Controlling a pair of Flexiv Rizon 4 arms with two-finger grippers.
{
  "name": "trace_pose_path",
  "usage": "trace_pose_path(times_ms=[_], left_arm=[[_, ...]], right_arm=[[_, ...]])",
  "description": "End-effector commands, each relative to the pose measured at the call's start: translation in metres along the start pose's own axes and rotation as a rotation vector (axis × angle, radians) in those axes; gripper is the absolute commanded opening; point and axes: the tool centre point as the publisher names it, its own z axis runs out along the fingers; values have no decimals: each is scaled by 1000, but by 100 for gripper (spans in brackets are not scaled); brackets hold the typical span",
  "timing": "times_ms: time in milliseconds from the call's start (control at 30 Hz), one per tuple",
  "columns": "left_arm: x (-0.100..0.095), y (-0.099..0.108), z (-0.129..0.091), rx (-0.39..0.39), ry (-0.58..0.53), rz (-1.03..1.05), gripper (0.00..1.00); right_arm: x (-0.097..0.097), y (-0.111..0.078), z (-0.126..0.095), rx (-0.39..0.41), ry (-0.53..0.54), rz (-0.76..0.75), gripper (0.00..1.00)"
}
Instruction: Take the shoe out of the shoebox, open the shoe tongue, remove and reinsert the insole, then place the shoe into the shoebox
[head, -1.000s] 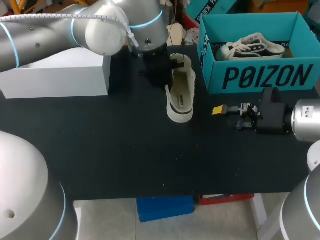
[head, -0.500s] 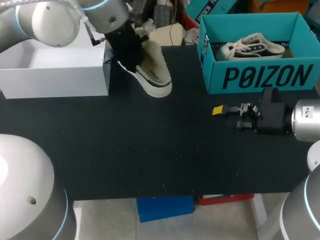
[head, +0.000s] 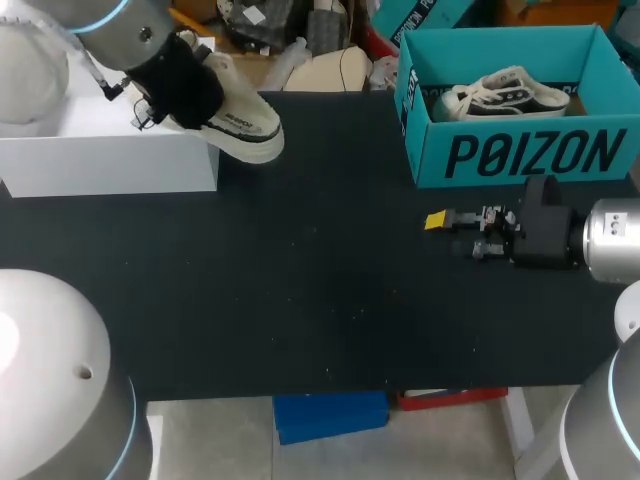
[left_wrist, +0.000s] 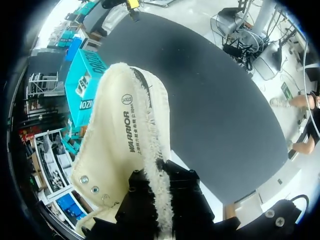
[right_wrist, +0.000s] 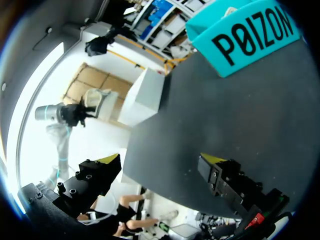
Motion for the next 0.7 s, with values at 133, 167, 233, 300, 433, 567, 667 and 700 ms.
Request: trace_pose_path(times_ms=[133, 167, 233, 300, 433, 567, 667, 700], left_arm=[[9, -3, -8, -30, -87, 1, 0], [9, -3, -8, -30, -87, 1, 0], [9, -3, -8, -30, -87, 1, 0], [9, -3, -8, -30, -87, 1, 0], [2, -1, -2, -18, -78, -39, 0], [-6, 18, 5, -44, -80, -146, 0], [-6, 40, 9, -93, -93, -185, 0], [-4, 46, 11, -136, -115, -172, 0]], right_arm=[[0, 1, 1, 2, -2, 1, 100], [0, 1, 1, 2, -2, 1, 100], [0, 1, 1, 2, -2, 1, 100], [0, 1, 1, 2, -2, 1, 100], [0, 1, 1, 2, -2, 1, 100], [0, 1, 1, 2, -2, 1, 100], [0, 1, 1, 2, -2, 1, 100], [0, 1, 1, 2, -2, 1, 100]])
